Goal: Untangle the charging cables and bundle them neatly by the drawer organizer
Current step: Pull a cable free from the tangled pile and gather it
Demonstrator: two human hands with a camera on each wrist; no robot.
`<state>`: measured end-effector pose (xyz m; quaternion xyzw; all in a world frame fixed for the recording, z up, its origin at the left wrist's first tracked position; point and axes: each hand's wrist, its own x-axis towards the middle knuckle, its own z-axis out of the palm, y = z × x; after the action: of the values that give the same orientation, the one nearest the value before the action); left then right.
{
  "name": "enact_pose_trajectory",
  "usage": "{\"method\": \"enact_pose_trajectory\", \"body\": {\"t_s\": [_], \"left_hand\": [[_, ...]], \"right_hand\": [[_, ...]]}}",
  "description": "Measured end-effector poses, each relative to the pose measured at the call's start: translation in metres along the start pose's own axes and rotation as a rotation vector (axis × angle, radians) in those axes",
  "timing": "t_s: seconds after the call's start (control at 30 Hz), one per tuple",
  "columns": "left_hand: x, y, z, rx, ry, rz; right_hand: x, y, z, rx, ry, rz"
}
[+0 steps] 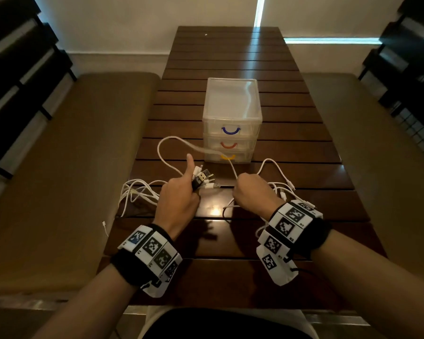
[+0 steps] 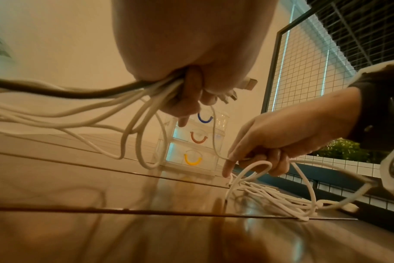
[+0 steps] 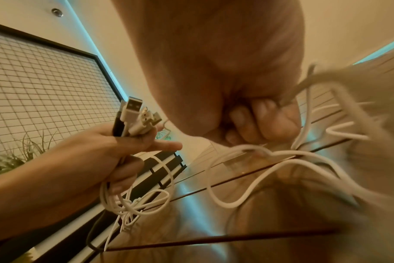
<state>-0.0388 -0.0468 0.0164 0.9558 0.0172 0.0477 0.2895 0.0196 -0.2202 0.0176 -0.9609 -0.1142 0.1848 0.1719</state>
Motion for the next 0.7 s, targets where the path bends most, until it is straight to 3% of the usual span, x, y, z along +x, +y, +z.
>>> {"method": "enact_pose_trajectory", "body": {"t_s": [0.1,0.2,0.3,0.43,0.57,0.7], "left_hand": [[-0.001,-0.001,0.003,0.024,0.018,0.027],[-0.005,0.0,0.007,-0.154,0.057,0.144],[-0.006,-0.005,0.009,-0.229,-0.061,0.204],[-0.001,-0.012,0.007,-0.076,-0.104,0.099],[0.008,-0.015,-0.014,-0.045,0.068,-0.003],[0.019,-0.017,-0.024,-0.056,0.217,-0.121]], "right_hand": [[0.001,0.002,-0.001,0.01,0.068,0.023],[-0.001,0.002,0.0,0.008,0.039,-0.161],[-0.004,-0.001,0.0,0.108,0.042,-0.321],[-0.001,0.0,0.001,0.26,0.011,-0.321],[-0.002,0.016,-0.011,0.43,-0.067,-0.221],[-0.002,0.02,-0.021,0.494,-0.174,-0.268]]}}
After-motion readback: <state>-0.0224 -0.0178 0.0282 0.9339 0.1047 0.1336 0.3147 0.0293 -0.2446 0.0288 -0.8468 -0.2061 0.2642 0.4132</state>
